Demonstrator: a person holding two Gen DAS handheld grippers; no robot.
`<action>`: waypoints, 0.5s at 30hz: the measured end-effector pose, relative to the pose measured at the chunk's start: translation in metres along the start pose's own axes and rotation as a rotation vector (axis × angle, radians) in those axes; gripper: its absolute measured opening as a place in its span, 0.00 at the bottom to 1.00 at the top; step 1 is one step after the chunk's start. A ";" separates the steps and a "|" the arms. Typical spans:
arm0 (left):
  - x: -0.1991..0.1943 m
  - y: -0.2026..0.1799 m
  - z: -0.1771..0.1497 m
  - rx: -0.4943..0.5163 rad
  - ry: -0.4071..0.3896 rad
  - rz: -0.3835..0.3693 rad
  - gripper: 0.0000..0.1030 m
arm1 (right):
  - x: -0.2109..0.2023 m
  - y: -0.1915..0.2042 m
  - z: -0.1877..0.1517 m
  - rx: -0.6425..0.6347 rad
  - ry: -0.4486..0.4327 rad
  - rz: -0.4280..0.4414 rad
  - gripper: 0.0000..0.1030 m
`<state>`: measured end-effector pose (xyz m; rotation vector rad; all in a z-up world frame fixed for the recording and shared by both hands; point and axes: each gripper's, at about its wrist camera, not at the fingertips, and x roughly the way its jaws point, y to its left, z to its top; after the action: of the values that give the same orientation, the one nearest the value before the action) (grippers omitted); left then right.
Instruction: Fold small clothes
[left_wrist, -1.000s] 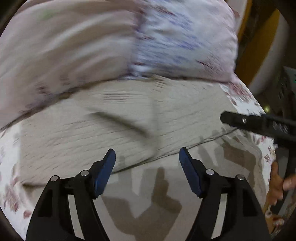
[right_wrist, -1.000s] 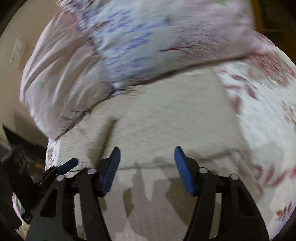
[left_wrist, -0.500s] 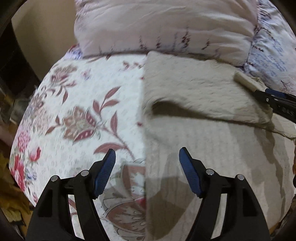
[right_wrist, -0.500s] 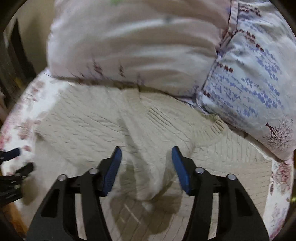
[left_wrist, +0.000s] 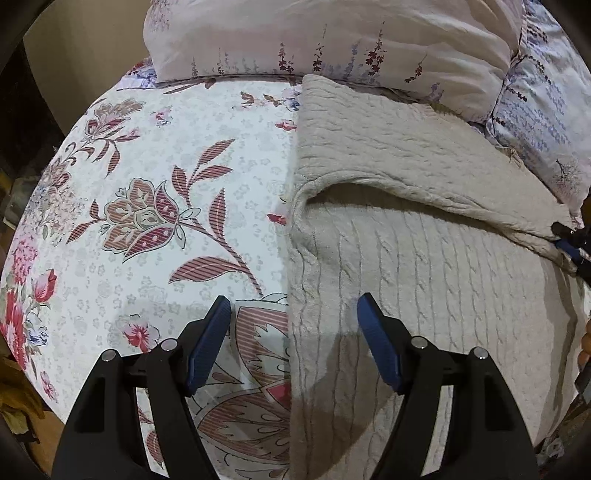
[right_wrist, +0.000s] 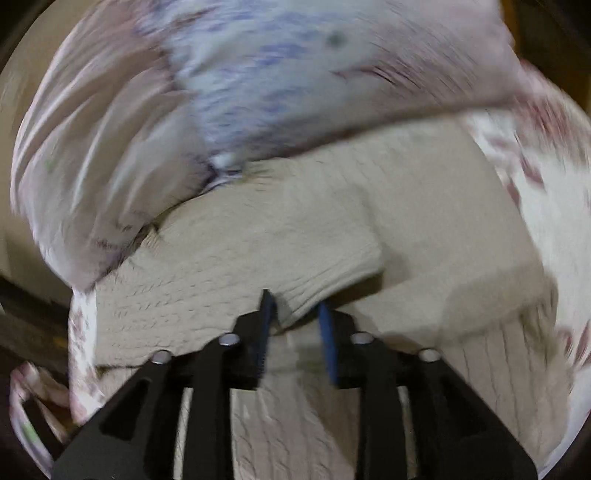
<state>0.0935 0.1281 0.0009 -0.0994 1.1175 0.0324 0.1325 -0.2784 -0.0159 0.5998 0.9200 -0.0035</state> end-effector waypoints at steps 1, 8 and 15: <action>0.000 0.000 0.000 -0.002 0.000 -0.006 0.70 | -0.002 -0.007 0.000 0.038 -0.007 0.030 0.33; -0.001 0.001 -0.002 -0.011 0.003 -0.031 0.70 | -0.011 -0.028 0.019 0.121 -0.055 -0.004 0.20; -0.006 0.004 -0.006 -0.035 0.004 -0.058 0.67 | -0.044 -0.014 0.026 -0.003 -0.174 0.000 0.07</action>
<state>0.0851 0.1316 0.0030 -0.1630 1.1173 -0.0007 0.1210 -0.3136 0.0223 0.5870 0.7509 -0.0531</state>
